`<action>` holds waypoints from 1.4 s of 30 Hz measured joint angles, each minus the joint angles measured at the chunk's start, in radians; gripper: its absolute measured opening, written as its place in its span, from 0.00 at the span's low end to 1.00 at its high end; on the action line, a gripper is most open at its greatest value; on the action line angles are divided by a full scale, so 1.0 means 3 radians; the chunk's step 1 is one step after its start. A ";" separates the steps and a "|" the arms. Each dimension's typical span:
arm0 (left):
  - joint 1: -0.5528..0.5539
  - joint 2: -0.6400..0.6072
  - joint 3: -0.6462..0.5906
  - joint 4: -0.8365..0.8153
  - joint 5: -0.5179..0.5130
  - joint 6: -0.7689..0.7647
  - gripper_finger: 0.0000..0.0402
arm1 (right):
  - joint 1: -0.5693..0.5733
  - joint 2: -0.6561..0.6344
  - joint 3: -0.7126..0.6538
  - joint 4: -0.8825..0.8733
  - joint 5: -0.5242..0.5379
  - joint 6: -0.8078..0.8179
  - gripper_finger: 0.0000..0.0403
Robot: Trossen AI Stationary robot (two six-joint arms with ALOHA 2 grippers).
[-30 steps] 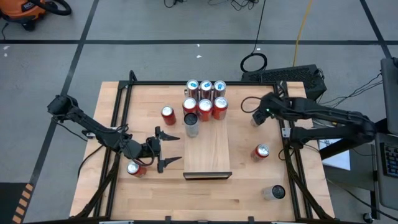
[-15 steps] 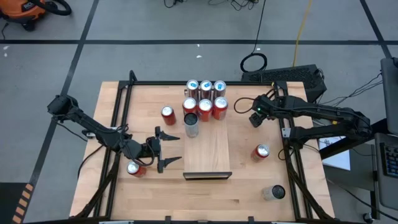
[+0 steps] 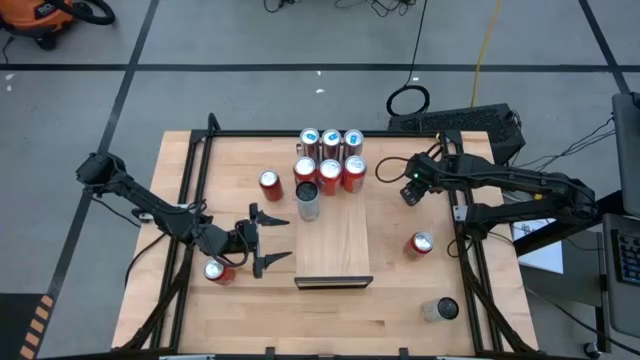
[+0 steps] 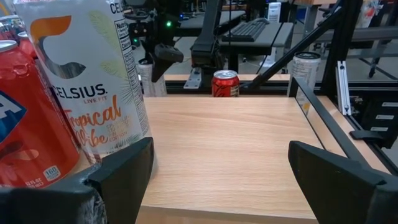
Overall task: Place canned beverage on shelf
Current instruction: Put the top white yellow soda can on the shelf aligned with the other white yellow soda can
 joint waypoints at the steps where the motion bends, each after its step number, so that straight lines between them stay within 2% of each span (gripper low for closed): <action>1: 0.0000 0.0000 0.0000 -0.0004 -0.0001 0.0000 0.92 | 0.0000 0.0000 0.0000 0.0001 -0.0001 -0.0008 0.60; 5: 0.0000 0.0000 0.0000 -0.0005 0.0000 0.0000 0.92 | 0.0009 -0.0018 0.0000 0.0014 -0.0031 -0.0031 0.60; 13: 0.0000 0.0000 0.0000 -0.0005 0.0000 -0.0003 0.92 | 0.0051 -0.0240 -0.0005 0.0328 -0.0614 -0.0108 0.61; 20: 0.0000 0.0000 0.0000 -0.0002 -0.0017 -0.0001 0.92 | 0.0243 -0.0500 0.0156 0.0366 -0.0863 -0.0229 0.60; 32: 0.0000 0.0000 0.0000 0.0007 -0.0149 -0.0092 0.92 | 0.0811 -0.0556 0.0891 0.0162 -0.0877 -0.0523 0.60; 42: 0.0000 0.0000 0.0000 0.0072 -0.0154 -0.0145 0.92 | 0.1380 -0.0537 0.1013 0.0488 -0.0876 -0.0760 0.60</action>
